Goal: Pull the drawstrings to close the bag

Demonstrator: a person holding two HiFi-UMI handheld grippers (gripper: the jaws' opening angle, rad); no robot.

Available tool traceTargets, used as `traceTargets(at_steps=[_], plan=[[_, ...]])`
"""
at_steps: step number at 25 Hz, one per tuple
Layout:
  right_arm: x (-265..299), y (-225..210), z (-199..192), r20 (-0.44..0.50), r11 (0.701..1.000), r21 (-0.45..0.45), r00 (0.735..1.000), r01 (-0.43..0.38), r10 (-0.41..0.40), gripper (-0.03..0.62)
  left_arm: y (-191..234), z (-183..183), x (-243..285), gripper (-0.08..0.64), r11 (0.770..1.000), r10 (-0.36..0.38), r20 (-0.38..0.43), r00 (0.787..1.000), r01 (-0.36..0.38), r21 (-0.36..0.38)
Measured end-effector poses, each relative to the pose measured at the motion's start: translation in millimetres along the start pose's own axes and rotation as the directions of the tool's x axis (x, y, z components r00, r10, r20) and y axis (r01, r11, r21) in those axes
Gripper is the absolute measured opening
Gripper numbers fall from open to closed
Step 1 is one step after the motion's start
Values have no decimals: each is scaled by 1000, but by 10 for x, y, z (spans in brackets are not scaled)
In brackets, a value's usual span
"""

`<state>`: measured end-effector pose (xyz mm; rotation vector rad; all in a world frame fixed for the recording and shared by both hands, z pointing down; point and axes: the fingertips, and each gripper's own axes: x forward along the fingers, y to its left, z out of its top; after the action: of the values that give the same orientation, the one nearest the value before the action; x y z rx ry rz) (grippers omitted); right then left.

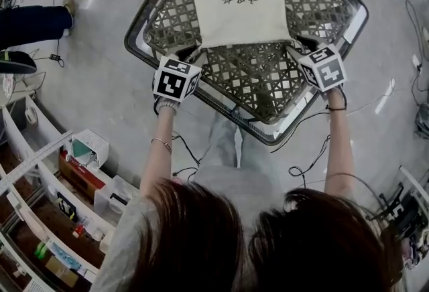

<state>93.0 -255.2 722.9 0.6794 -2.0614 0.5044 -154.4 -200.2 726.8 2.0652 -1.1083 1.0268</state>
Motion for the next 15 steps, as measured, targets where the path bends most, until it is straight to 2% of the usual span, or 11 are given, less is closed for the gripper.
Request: traceTargets(at_steps=[3, 6, 15], plan=[[-1, -3, 2, -25, 999, -51, 1000, 15, -17, 120, -6, -18, 20, 124, 1000, 0, -18, 1000, 0, 15], [7, -5, -14, -40, 996, -89, 999, 27, -30, 84, -5, -29, 31, 123, 1000, 5, -24, 1000, -5, 23], [-11, -9, -21, -50, 992, -116, 997, 52, -58, 43, 7, -25, 27, 106, 999, 13, -28, 1000, -12, 38]])
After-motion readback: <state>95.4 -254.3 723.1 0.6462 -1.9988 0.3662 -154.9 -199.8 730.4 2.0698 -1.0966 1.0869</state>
